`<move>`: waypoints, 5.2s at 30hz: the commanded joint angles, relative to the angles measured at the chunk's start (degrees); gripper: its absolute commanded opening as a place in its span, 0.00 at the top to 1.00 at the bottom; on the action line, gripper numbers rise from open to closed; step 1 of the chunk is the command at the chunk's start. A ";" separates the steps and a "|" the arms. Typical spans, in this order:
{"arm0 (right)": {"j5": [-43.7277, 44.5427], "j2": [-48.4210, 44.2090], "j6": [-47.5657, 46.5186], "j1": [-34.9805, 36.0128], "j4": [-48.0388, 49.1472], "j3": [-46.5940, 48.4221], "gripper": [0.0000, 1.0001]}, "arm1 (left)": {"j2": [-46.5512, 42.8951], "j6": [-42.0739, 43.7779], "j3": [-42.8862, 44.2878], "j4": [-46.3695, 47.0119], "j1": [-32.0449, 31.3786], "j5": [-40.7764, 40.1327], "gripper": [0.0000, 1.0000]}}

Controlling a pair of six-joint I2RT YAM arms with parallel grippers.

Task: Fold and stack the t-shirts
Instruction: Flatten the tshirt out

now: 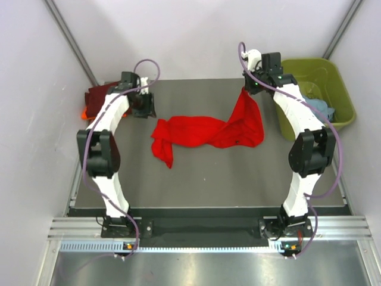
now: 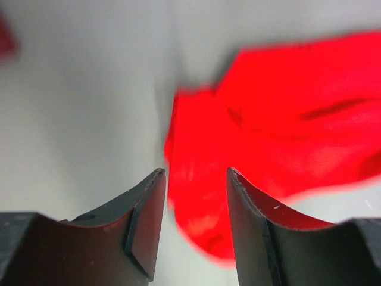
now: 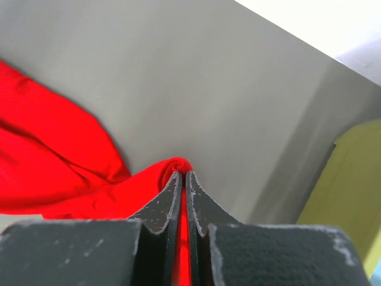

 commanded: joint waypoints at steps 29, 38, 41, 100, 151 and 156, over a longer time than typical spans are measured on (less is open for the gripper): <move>3.83 -6.55 -2.97 1.89 1.52 -2.92 1.00 | 1.93 -19.83 -13.78 3.62 12.58 22.47 0.59; 4.62 -6.20 -3.32 1.89 1.53 -2.56 1.00 | 3.26 -20.80 -12.81 4.68 12.66 24.14 0.66; 4.63 -5.84 -3.14 2.16 1.79 -2.30 1.00 | 3.08 -21.06 -13.78 4.68 12.66 24.32 0.67; 5.34 -43.60 7.05 -14.80 5.21 -7.12 1.00 | -31.95 6.53 8.03 -4.91 12.66 23.53 1.00; -19.98 -28.59 13.90 15.11 -3.14 26.73 1.00 | -40.16 -14.56 -14.91 -4.11 17.15 35.40 0.64; -18.76 -36.86 7.24 1.83 1.26 4.79 1.00 | -41.13 -14.56 -18.08 -4.55 17.15 34.69 0.64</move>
